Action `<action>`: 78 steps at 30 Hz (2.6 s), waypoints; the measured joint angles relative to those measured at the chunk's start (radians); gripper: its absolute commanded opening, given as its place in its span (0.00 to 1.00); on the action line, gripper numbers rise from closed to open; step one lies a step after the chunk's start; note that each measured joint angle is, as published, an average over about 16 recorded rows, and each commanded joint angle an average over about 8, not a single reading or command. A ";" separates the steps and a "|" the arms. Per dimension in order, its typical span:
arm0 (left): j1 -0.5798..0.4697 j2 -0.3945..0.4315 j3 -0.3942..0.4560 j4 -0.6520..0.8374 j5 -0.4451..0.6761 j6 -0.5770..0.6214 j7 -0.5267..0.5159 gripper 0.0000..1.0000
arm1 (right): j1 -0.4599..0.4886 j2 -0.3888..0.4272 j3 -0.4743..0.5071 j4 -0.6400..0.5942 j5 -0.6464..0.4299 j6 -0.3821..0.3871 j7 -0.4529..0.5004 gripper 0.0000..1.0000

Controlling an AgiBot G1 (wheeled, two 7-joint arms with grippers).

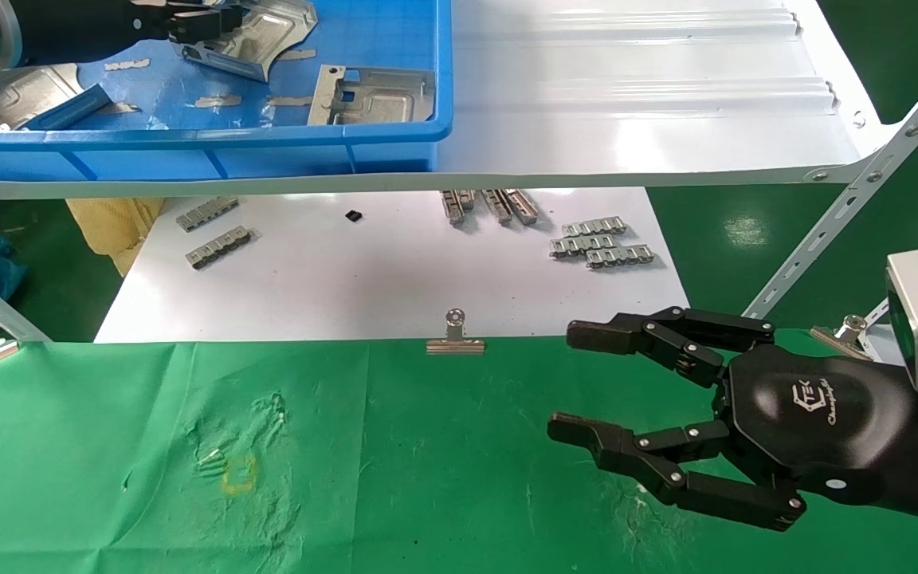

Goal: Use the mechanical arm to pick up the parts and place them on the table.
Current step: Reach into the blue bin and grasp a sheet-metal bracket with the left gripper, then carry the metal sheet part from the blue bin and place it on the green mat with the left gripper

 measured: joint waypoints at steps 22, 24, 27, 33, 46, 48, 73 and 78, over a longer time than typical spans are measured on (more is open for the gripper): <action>-0.020 -0.095 -0.055 -0.064 -0.089 0.346 0.099 0.00 | 0.000 0.000 0.000 0.000 0.000 0.000 0.000 1.00; -0.017 -0.119 -0.064 -0.080 -0.105 0.439 0.130 0.00 | 0.000 0.000 0.000 0.000 0.000 0.000 0.000 1.00; -0.005 -0.153 -0.074 -0.108 -0.130 0.569 0.182 0.00 | 0.000 0.000 0.000 0.000 0.000 0.000 0.000 1.00; 0.055 -0.223 -0.071 -0.201 -0.192 0.740 0.290 0.00 | 0.000 0.000 0.000 0.000 0.000 0.000 0.000 1.00; 0.332 -0.458 0.099 -0.569 -0.460 0.789 0.496 0.00 | 0.000 0.000 0.000 0.000 0.000 0.000 0.000 1.00; 0.363 -0.480 0.138 -0.589 -0.478 0.781 0.540 0.00 | 0.000 0.000 0.000 0.000 0.000 0.000 0.000 1.00; 0.382 -0.336 0.370 -0.197 -0.261 0.744 1.000 0.87 | 0.000 0.000 0.000 0.000 0.000 0.000 0.000 1.00; 0.378 -0.319 0.379 -0.157 -0.256 0.750 1.021 1.00 | 0.000 0.000 0.000 0.000 0.000 0.000 0.000 1.00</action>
